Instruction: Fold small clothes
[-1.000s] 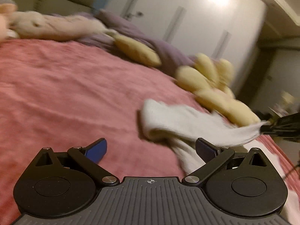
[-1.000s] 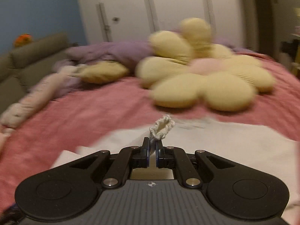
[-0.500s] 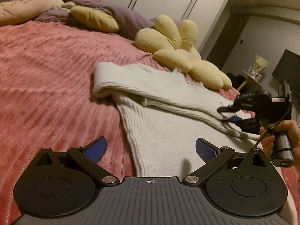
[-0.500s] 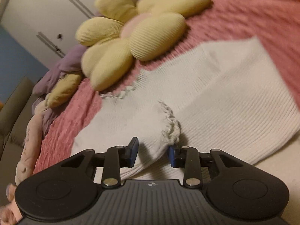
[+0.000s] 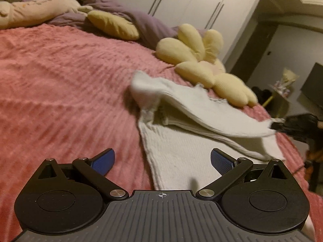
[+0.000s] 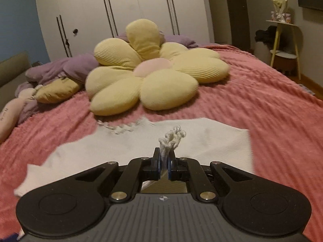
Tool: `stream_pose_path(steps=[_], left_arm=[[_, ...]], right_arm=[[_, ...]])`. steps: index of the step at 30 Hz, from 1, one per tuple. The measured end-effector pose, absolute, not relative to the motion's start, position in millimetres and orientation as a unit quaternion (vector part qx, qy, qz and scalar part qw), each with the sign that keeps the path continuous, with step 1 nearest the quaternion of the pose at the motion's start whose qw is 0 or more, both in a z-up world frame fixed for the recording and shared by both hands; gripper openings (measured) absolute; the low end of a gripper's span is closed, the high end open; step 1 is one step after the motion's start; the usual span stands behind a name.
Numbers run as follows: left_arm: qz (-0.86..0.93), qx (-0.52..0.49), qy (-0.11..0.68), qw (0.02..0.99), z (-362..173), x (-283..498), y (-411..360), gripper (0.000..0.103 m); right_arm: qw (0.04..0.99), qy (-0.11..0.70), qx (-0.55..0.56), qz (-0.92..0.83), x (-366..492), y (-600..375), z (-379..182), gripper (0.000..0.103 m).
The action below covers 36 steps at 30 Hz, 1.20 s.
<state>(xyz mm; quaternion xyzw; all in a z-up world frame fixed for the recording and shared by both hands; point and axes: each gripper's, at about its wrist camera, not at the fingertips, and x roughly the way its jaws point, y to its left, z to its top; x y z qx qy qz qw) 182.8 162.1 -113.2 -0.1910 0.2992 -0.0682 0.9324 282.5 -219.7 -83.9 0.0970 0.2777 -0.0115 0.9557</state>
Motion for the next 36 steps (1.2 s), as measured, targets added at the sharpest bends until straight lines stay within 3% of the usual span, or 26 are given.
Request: stream_pose_path(steps=[10, 24, 27, 29, 36], left_arm=[[-0.096, -0.213, 0.3, 0.925, -70.8, 237.2, 137.8, 0.103], [-0.018, -0.083, 0.381, 0.921, -106.1, 275.2, 94.7, 0.103], [-0.018, -0.112, 0.366, 0.924, -94.1, 263.0, 103.8, 0.103], [-0.018, -0.14, 0.358, 0.923, -86.1, 254.4, 108.9, 0.103], [-0.064, -0.166, 0.372, 0.911, -82.7, 246.0, 86.5, 0.103]], right_arm=[[0.951, 0.291, 0.092, -0.038, 268.6, -268.1, -107.4, 0.005], [0.939, 0.335, 0.072, -0.026, 281.6, -300.4, -130.5, 0.005], [0.937, 0.329, 0.11, -0.036, 270.5, -306.0, -115.3, 0.02], [0.938, 0.31, 0.151, -0.032, 254.9, -312.2, -110.1, 0.041], [0.895, 0.331, 0.294, 0.043, 231.2, -312.3, -125.8, 0.039]])
